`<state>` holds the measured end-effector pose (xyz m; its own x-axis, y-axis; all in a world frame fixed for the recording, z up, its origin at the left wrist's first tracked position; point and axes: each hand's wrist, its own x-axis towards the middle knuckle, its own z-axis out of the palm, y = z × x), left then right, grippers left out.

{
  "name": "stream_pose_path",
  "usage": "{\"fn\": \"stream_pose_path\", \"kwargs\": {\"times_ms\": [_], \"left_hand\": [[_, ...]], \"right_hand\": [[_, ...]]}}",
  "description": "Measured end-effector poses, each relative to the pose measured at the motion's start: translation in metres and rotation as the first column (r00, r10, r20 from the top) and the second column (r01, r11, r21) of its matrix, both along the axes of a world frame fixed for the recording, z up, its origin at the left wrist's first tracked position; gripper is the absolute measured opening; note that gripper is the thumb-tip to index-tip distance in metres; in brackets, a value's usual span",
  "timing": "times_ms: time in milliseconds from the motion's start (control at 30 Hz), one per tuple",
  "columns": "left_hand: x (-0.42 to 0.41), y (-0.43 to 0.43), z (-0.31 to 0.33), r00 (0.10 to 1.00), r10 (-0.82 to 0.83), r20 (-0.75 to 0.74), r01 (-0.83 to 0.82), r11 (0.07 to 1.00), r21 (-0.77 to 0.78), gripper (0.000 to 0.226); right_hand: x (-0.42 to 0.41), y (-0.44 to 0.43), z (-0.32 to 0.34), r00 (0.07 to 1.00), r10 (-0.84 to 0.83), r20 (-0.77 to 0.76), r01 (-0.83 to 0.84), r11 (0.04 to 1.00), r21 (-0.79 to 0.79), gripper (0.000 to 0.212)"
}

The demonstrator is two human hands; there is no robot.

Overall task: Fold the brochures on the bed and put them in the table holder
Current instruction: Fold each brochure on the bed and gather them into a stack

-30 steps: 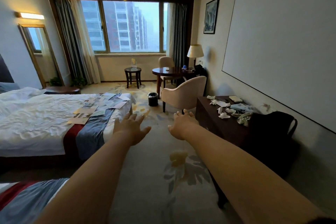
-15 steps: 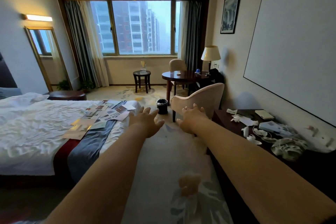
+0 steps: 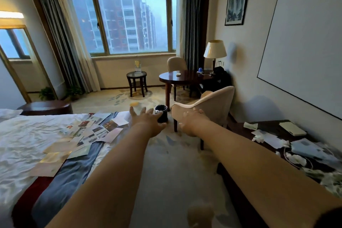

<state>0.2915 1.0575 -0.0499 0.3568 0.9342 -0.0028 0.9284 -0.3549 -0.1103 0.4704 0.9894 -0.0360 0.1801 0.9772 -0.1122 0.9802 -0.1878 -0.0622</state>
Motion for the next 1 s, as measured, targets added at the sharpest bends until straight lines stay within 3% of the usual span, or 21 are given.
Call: {"fn": "stream_pose_path", "kwargs": {"times_ms": [233,467,600,767,1000], "left_hand": [[0.045,0.182,0.003,0.991,-0.129,0.027,0.13,0.991,-0.043,0.071],[0.088,0.343,-0.008,0.993,-0.116,0.001,0.116,0.991,-0.061,0.072],[0.119,0.448,-0.015,0.997,-0.08,-0.004,0.079,0.995,-0.064,0.073],[0.143,0.57,-0.018,1.0,0.014,0.001,-0.014,0.997,-0.071,0.073],[0.086,0.715,-0.03,0.975,0.215,0.048,-0.21,0.973,-0.091,0.071]], "right_hand": [[0.028,0.171,0.002,0.998,-0.053,-0.034,0.054,0.998,0.029,0.063],[0.07,0.331,-0.012,0.999,-0.036,-0.009,0.036,0.999,-0.002,0.065],[0.109,0.44,-0.02,0.997,0.011,0.071,-0.008,0.999,-0.05,0.074],[0.142,0.591,-0.019,0.989,0.138,0.058,-0.134,0.989,-0.062,0.071],[0.103,0.798,-0.015,0.95,0.311,0.03,-0.31,0.95,-0.031,0.066]]}}
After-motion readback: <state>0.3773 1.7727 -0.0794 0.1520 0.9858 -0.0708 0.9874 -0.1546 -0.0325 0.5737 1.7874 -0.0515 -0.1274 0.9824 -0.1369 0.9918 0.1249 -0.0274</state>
